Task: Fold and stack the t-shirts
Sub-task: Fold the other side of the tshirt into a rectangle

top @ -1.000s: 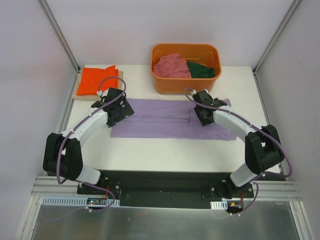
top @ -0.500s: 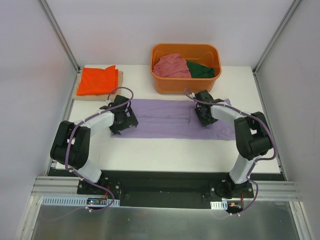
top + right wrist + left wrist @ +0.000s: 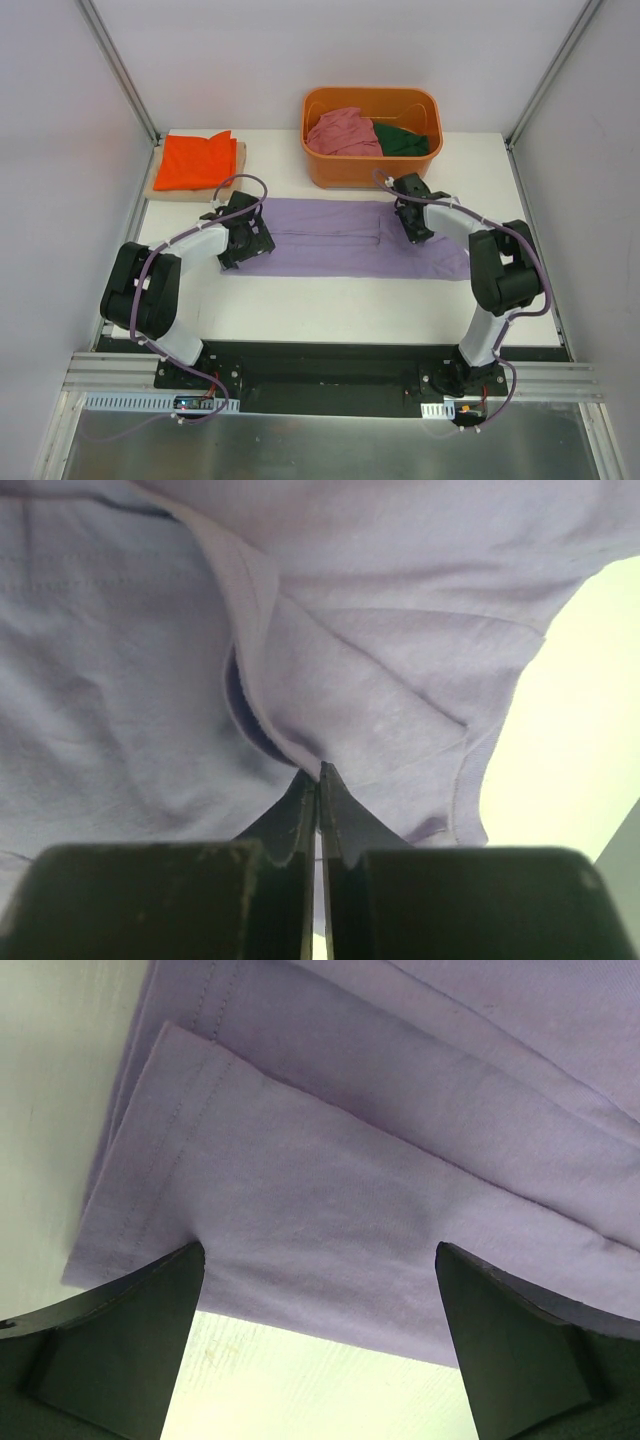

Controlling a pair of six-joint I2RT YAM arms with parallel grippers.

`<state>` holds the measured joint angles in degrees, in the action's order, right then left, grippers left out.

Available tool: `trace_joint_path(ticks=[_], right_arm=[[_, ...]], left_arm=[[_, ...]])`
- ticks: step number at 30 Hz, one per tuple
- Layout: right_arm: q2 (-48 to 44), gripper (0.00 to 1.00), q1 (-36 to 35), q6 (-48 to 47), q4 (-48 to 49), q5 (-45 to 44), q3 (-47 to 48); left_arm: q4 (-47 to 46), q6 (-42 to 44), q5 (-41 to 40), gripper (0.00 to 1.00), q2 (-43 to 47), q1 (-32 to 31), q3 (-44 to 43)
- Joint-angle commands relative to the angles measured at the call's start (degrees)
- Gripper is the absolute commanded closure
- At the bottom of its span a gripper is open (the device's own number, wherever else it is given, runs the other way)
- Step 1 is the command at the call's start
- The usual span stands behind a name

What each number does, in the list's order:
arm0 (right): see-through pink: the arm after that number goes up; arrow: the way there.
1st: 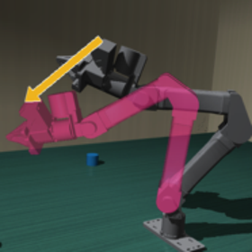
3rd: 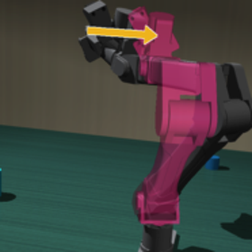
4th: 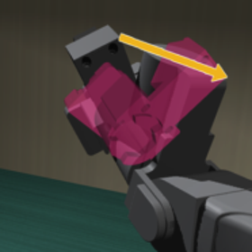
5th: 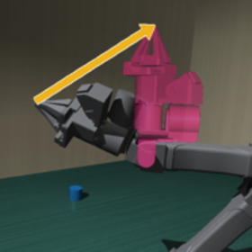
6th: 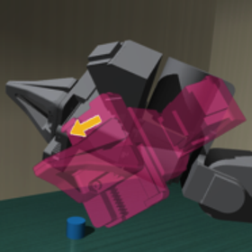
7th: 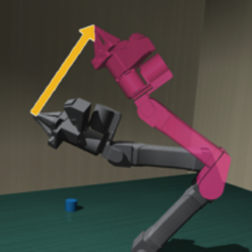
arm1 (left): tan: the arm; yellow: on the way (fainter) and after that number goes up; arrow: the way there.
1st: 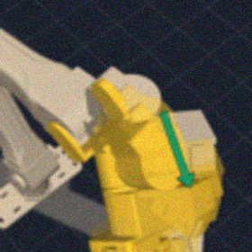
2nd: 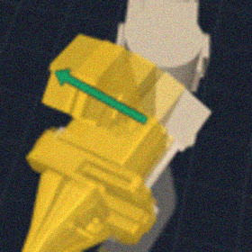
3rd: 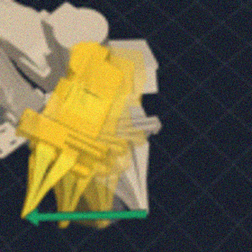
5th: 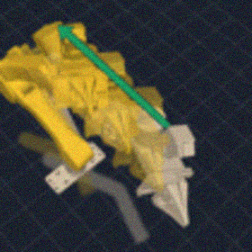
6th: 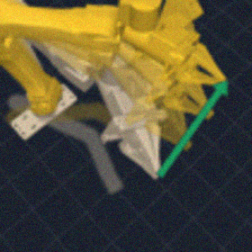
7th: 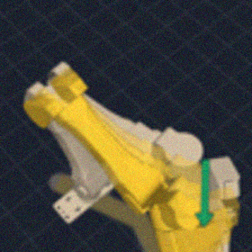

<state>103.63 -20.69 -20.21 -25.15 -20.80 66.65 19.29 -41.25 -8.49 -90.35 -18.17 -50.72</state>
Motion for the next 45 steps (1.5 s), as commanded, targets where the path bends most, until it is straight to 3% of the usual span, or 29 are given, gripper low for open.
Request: trace_joint_path(ticks=[1, 6, 7, 9, 10, 13, 16, 27, 30, 37, 42, 45], right_arm=[[0.4, 0.99, 0.6, -1.1, 0.4, -4.2, 4.4], [3.7, 0.94, 1.8, -2.2, 2.2, -10.9, 8.7], [4.4, 0.88, 2.1, -2.1, 3.0, -13.5, 9.8], [5.9, 0.85, 2.6, -2.6, 4.7, -16.5, 11.9], [6.7, 0.77, 2.8, -2.5, 6.2, -18.0, 12.7], [8.2, 0.29, 3.4, -2.2, 7.2, -19.5, 15.2], [6.7, 0.20, 3.5, -0.2, 6.7, -20.6, 14.6], [-9.8, 0.00, 3.8, 13.5, 6.8, -15.9, -0.5], [-14.4, 0.04, 3.8, 17.4, 4.5, -15.2, -3.5], [-23.3, 0.04, 3.9, 23.5, 3.5, 4.4, -12.1], [-26.5, 0.04, 3.8, 23.5, 13.1, 24.5, -18.3], [-23.7, 0.04, 3.7, 23.8, 17.5, 30.4, -17.9]], left_arm=[[1.7, 0.2, -3.2, 0.01, 1.0, 0.3, 0.8], [2.1, 0.2, -2.9, 0.01, 1.0, 0.3, 1.0], [2.0, 0.2, -2.9, 0.01, 1.0, 0.3, 1.1], [2.1, 0.3, -2.8, 0.01, 1.0, 0.3, 0.9], [2.1, 0.4, -2.9, 0.01, 0.9, 0.3, 0.9], [2.2, 0.6, -2.3, 0.01, 1.0, 0.3, 0.9], [2.2, 0.6, -2.4, 0.01, 1.6, 0.3, 1.4], [2.6, -0.4, 0.1, 0.01, 3.3, 0.2, 4.7], [4.2, -1.7, 0.8, 0.01, 4.9, 0.2, 6.9], [7.7, -4.1, 1.4, 0.01, 13.7, 0.0, 15.6], [10.3, -5.0, 5.8, 0.01, 25.4, -0.3, 23.6], [10.9, -6.3, 8.4, 0.01, 34.4, -0.5, 27.5]])
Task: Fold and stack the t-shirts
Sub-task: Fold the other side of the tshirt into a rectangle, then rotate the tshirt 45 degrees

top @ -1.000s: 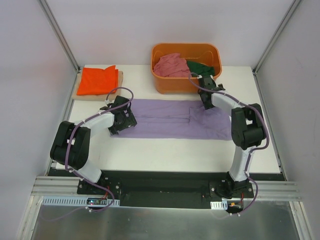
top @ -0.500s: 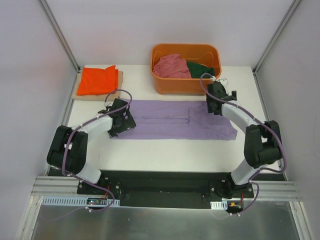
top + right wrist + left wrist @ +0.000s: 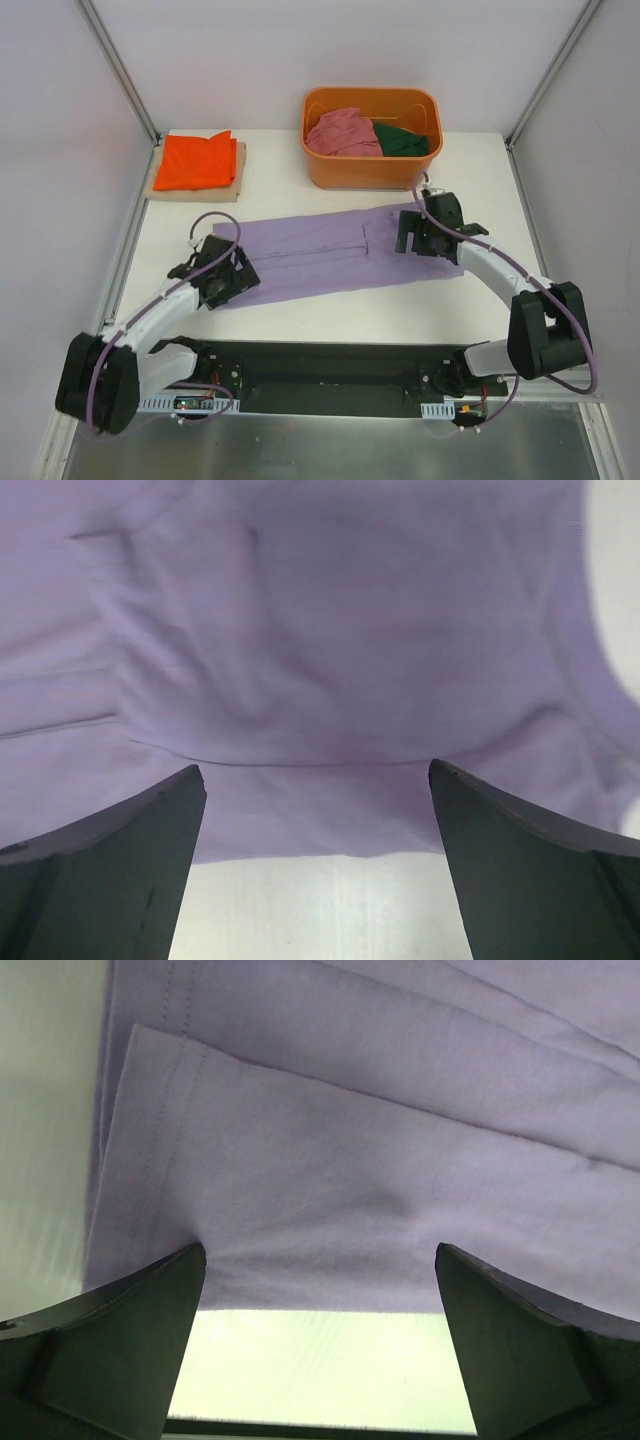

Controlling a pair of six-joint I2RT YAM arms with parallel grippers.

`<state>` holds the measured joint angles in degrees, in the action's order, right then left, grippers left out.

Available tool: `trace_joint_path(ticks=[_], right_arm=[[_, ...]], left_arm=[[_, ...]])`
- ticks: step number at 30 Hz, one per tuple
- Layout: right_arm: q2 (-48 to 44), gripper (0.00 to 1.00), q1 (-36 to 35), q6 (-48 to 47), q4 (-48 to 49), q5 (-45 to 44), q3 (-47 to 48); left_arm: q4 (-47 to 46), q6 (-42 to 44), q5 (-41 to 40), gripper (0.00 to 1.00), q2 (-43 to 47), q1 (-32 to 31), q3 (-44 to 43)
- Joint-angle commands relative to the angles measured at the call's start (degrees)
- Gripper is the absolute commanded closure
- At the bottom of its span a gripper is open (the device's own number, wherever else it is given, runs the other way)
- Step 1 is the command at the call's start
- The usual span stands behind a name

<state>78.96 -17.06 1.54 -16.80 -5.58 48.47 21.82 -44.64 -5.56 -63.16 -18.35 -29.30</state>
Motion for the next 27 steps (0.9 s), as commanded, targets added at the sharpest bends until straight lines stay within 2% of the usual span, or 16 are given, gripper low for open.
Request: trace_joint_path(ticks=[1, 5, 11, 14, 19, 21, 27], right_arm=[[2.3, 0.04, 0.2, 2.4, 10.9, 16.6, 0.3], [8.4, 0.04, 0.0, 3.2, 20.6, 16.9, 2.0], [22.5, 0.04, 0.2, 2.7, 18.5, 13.1, 12.0], [26.5, 0.04, 0.4, 2.2, 18.0, 7.4, 15.6], [27.7, 0.04, 0.6, 0.2, 17.1, 2.3, 17.4], [27.2, 0.04, 0.9, -0.6, 13.4, 0.0, 17.5], [19.8, 0.04, 1.0, -1.1, 10.1, -5.1, 11.7]], left_arm=[[8.6, -3.1, 5.5, 0.01, 9.7, -0.3, 6.5], [9.5, -3.0, 4.3, 0.01, 15.3, -0.3, 5.0], [10.9, -2.5, 0.6, 0.01, 14.6, -0.3, -0.1], [11.0, -3.0, -3.5, 0.01, 13.7, -0.2, -1.7], [11.2, -3.8, -7.9, 0.01, 10.4, 0.0, -4.3], [11.2, -4.0, -8.7, 0.01, 9.0, 0.2, -5.1], [8.9, -1.4, -6.2, 0.01, 2.8, 0.2, -10.2]])
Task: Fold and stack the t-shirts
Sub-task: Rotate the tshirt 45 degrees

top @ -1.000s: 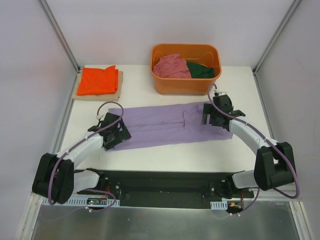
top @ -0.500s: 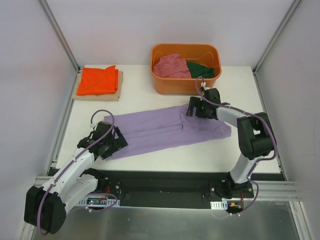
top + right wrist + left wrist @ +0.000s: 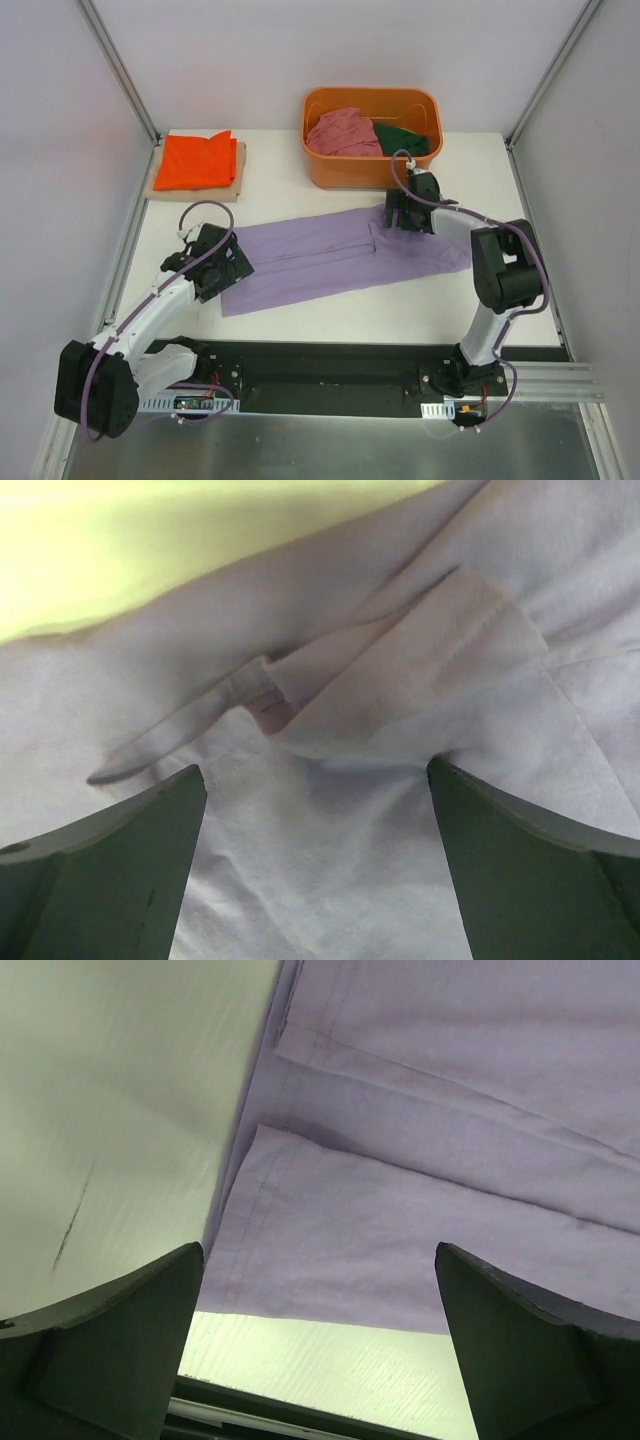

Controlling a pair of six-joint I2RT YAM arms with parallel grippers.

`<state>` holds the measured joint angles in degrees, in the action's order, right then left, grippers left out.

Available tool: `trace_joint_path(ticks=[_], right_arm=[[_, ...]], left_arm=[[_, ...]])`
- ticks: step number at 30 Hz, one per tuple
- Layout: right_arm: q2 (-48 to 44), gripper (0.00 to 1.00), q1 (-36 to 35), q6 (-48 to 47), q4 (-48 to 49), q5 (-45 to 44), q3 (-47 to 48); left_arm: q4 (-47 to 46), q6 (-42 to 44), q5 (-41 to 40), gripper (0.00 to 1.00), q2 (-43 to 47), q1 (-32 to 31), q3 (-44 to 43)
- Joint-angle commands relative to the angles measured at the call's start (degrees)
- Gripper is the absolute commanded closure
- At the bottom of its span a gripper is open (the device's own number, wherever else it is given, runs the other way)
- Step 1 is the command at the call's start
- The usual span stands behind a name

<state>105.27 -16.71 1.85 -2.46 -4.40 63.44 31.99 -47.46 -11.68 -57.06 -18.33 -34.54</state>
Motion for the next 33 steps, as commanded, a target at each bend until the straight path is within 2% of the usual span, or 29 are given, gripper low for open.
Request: trace_joint_path(ticks=[1, 7, 11, 15, 17, 20, 24, 28, 33], right_arm=[[-8.0, 0.04, 0.7, -1.4, -4.6, -7.1, -4.4], [-18.9, 0.04, 0.7, 0.1, -8.5, -4.9, -8.4], [-26.7, 0.04, 0.0, 10.2, -15.9, -5.2, -12.9], [-30.8, 0.04, -1.7, 17.7, -12.1, 3.6, -20.7], [-29.3, 0.04, -1.7, 18.5, -10.0, 3.8, -22.0], [-23.8, 0.04, 0.6, 18.7, -11.6, 1.8, -19.1], [-17.4, 0.04, 4.6, 18.0, -11.7, 7.0, -16.4], [-13.1, 0.04, 9.2, 17.3, -11.8, 6.6, -14.6], [-10.4, 0.04, 18.3, 15.5, -15.2, 8.4, -10.2]], left_arm=[[-2.3, 2.6, 1.2, 0.01, -4.9, 0.0, -6.4], [-8.2, 9.0, 5.3, 0.01, -15.0, -0.5, -15.3], [-10.3, 12.0, 6.6, 0.01, -24.7, -0.5, -21.3], [-10.7, 14.2, 11.1, 0.01, -34.6, -0.7, -27.4], [-10.6, 14.6, 11.6, 0.01, -37.6, -1.2, -28.6], [-10.9, 14.8, 11.3, 0.01, -39.4, -2.1, -28.1], [-11.2, 13.2, 11.6, 0.01, -40.1, -3.3, -25.1], [-12.3, 10.7, 13.7, 0.01, -39.0, -8.6, -20.8], [-12.8, 6.2, 16.5, 0.01, -35.6, -17.3, -16.6]])
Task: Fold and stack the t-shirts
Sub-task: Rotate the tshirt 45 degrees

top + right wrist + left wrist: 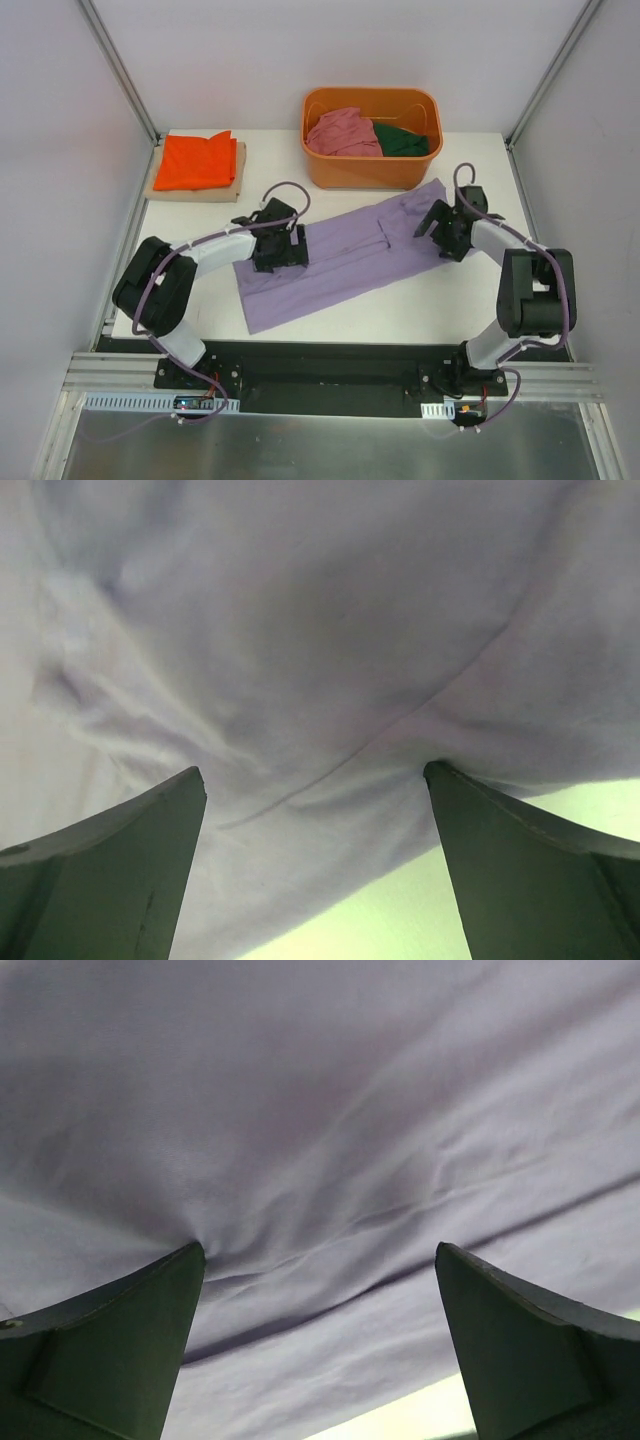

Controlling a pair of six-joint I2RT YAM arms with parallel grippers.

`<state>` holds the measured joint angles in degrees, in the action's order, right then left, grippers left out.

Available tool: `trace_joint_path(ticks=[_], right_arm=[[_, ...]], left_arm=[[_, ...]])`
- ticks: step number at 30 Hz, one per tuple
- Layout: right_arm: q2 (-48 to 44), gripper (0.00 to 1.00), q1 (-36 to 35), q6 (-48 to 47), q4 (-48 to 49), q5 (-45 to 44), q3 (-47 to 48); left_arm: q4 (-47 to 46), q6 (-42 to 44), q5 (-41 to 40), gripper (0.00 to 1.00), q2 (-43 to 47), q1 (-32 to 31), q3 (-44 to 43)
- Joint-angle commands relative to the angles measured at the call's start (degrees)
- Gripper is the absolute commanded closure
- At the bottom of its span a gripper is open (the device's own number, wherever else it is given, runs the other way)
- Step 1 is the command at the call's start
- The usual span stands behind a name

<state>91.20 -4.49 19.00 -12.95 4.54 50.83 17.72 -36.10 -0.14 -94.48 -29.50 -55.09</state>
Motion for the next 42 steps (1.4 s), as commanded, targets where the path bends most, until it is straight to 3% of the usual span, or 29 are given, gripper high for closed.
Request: trace_joint_path(ticks=[1, 11, 17, 20, 24, 29, 34, 37, 42], right_arm=[[4.8, 0.04, 7.7, -2.2, -6.4, -0.2, 4.2], [13.9, 0.04, 16.2, -8.5, -13.8, -1.0, 19.6], [5.3, 0.04, 13.0, -14.9, -15.7, -2.9, 20.7], [-3.5, 0.04, 7.4, -16.7, -16.2, -6.6, 17.4], [-14.4, 0.04, -6.7, -13.0, -17.4, -8.0, 7.4], [-21.8, 0.04, -22.4, -2.6, -11.3, -0.2, -6.9], [-21.3, 0.04, -38.1, 2.8, -2.6, 0.7, -12.2], [-16.2, 0.04, -39.5, 4.5, 0.3, -0.7, -12.1], [-7.5, 0.04, -39.5, 2.8, -4.1, -8.8, -6.5]], left_arm=[[1.2, -6.3, 5.6, 0.01, 2.4, -7.8, 4.5], [0.2, -13.4, 9.0, 0.01, 3.7, -20.2, 0.1], [3.5, -9.8, -1.7, 0.01, 8.9, -20.0, -2.6], [5.8, -9.6, -7.1, 0.01, 13.7, -18.9, -0.7], [6.6, -12.1, -6.1, 0.01, 20.0, -14.1, 7.2], [7.0, -13.1, -5.6, 0.01, 27.8, -11.4, 16.0], [6.9, -14.6, -5.6, 0.01, 33.1, -7.5, 21.9], [7.0, -14.5, -5.2, 0.01, 33.5, -5.7, 22.8], [7.3, -13.7, -5.9, 0.01, 34.4, -4.3, 23.9]])
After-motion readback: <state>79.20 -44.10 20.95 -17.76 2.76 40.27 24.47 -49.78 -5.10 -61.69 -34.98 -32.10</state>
